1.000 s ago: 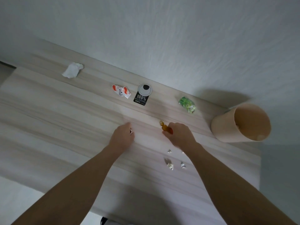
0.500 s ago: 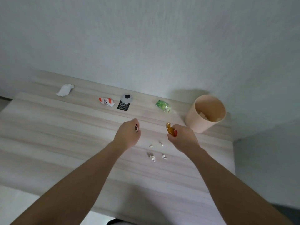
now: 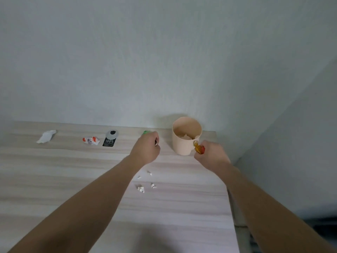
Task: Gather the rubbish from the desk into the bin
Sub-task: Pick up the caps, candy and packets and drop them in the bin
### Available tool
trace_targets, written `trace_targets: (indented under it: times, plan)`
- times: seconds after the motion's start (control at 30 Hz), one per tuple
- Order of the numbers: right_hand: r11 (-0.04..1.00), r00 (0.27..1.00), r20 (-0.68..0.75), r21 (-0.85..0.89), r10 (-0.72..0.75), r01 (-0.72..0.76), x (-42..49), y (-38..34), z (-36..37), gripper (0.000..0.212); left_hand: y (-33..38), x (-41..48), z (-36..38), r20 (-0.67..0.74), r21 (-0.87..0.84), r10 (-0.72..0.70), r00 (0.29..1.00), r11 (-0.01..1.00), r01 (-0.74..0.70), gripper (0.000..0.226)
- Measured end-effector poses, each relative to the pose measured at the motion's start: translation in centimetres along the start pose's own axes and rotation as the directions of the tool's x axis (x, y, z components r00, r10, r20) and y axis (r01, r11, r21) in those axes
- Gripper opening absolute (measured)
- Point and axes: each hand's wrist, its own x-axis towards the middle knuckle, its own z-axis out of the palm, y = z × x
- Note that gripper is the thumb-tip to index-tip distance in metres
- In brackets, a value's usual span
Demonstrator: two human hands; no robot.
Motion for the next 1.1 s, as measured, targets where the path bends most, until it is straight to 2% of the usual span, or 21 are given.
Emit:
trace_targets:
  times: [0.2, 0.5, 0.83, 1.1]
  plan:
    - [0.998, 0.994, -0.104, 0.049, 0.042, -0.037, -0.7, 3.0, -4.3, 0.012, 5.3, 2.3, 0.4, -0.001, 0.058, 0.123, 0.992, 0.991, -0.123, 0.014]
    - [0.992, 0.973, -0.196, 0.033, 0.124, -0.12, -0.1, 6.9, -8.0, 0.015, 10.1, 7.0, 1.1, 0.049, 0.094, 0.185, 0.981, 0.977, -0.189, 0.014]
    - [0.984, 0.975, -0.139, 0.065, 0.176, -0.169, 2.8, 7.6, -7.7, 0.014, 10.4, 11.1, 2.2, 0.13, 0.122, 0.169, 0.977, 0.975, -0.185, 0.007]
    - [0.981, 0.978, -0.098, 0.086, 0.183, -0.174, 5.4, 7.9, -6.3, 0.012, 9.3, 14.0, 3.4, 0.186, 0.136, 0.187, 0.964, 0.967, -0.214, 0.038]
